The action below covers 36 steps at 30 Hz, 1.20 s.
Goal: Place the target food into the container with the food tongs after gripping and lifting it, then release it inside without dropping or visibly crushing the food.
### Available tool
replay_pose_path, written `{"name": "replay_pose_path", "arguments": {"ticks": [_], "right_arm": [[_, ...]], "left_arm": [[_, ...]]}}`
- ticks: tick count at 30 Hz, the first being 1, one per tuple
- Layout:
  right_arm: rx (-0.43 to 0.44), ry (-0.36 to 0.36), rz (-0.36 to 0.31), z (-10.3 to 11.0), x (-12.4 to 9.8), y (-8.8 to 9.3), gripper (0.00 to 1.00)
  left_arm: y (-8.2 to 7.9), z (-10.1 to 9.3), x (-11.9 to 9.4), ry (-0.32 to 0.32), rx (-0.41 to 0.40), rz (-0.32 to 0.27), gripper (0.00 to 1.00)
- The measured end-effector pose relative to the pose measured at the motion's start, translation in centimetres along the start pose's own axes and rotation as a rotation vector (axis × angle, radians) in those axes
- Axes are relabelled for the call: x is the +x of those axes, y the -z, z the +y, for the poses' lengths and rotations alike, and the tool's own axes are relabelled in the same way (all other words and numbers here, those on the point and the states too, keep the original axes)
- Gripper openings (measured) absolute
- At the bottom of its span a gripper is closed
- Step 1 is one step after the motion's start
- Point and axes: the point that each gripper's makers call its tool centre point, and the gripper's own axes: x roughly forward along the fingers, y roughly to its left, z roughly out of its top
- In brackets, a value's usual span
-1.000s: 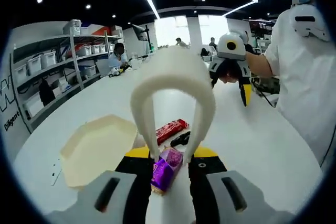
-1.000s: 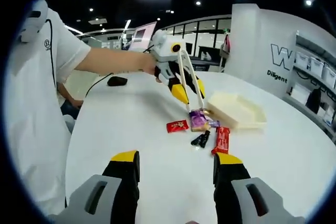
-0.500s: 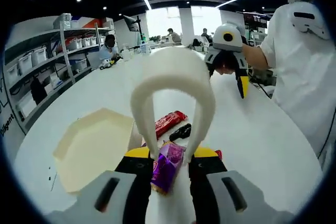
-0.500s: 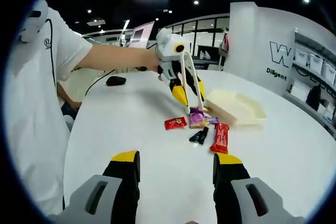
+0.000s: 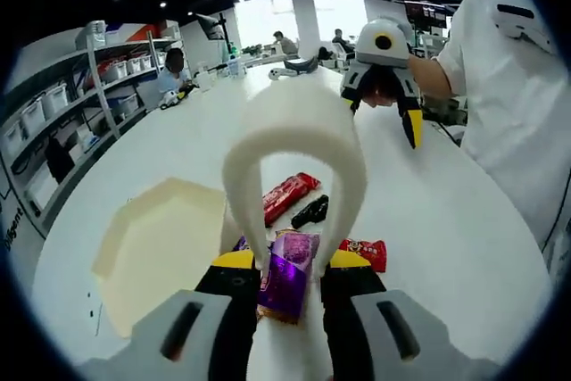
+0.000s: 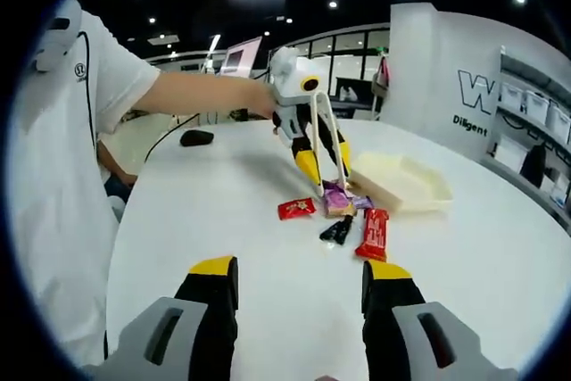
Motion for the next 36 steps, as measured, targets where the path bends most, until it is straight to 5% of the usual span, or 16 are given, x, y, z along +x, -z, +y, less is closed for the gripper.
{"name": "replay_pose_path", "arguments": {"ticks": [11,36], "right_arm": [[0.002,-0.002,0.003,0.0,0.1,0.2,0.52],[0.010,-0.008,0.016,0.0,0.4,0.8,0.52]], "left_arm": [[0.5,-0.1,0.3,0.000,0.006,0.035,0.25],[0.9,0.0,0.6,0.003,-0.077,0.007,0.25]]}}
